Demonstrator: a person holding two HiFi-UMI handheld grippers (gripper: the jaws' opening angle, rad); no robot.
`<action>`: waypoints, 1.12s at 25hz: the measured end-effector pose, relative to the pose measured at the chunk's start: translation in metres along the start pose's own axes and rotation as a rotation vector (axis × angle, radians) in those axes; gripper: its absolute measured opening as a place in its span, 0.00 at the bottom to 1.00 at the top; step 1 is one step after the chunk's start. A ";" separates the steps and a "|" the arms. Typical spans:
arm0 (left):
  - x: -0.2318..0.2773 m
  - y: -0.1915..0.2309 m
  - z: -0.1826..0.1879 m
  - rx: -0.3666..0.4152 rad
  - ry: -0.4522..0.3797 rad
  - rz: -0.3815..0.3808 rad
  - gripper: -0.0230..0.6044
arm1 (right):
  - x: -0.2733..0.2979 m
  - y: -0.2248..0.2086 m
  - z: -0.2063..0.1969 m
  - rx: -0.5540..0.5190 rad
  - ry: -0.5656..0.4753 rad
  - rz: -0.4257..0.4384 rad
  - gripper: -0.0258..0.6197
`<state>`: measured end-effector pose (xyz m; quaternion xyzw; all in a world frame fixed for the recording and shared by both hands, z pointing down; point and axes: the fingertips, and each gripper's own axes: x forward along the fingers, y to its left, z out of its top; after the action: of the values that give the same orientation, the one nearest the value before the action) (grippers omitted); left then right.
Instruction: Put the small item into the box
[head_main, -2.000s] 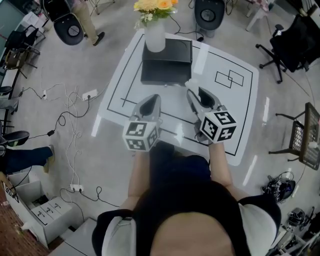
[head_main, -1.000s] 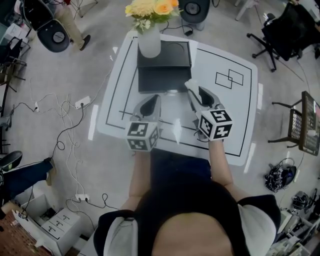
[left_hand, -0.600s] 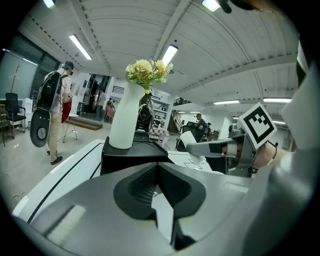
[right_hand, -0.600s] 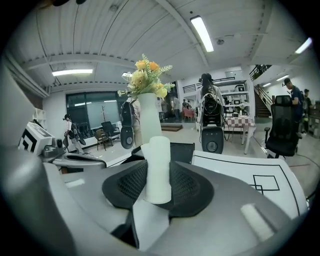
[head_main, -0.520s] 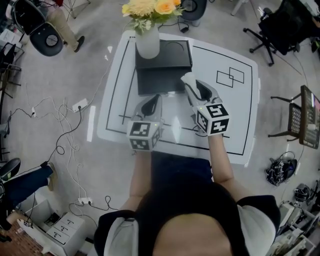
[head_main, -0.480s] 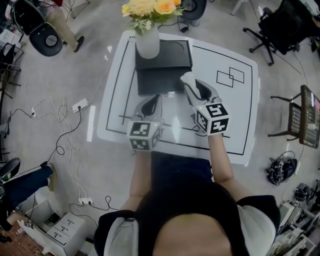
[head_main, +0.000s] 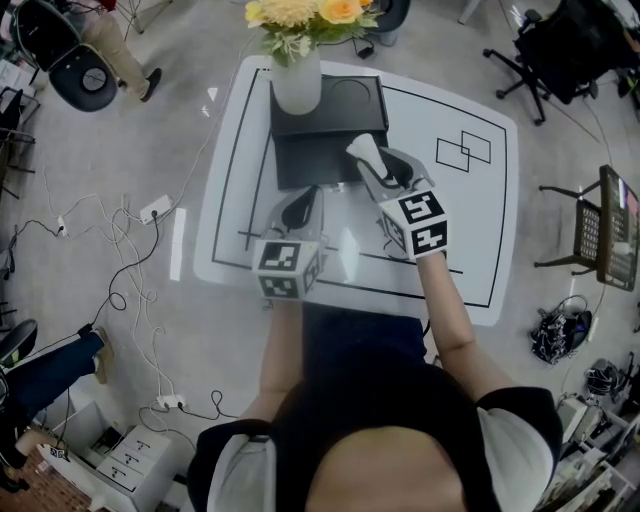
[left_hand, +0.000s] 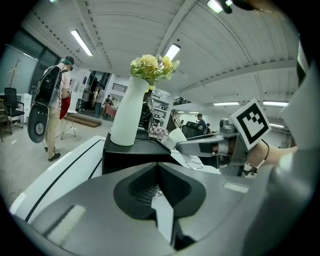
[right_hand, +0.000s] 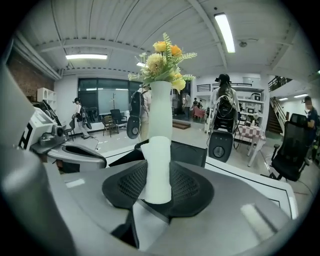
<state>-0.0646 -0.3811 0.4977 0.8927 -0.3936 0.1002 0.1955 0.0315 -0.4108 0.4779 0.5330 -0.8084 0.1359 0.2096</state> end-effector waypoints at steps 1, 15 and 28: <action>0.000 0.001 0.000 -0.002 -0.001 0.000 0.05 | 0.003 0.001 0.000 -0.013 0.009 0.006 0.25; 0.008 0.014 -0.008 -0.046 0.009 0.009 0.05 | 0.049 0.016 -0.011 -0.170 0.158 0.105 0.25; 0.006 0.028 -0.021 -0.077 0.021 0.039 0.05 | 0.084 0.020 -0.038 -0.288 0.311 0.199 0.25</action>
<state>-0.0818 -0.3937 0.5264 0.8756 -0.4123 0.0979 0.2319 -0.0088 -0.4536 0.5518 0.3877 -0.8260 0.1196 0.3912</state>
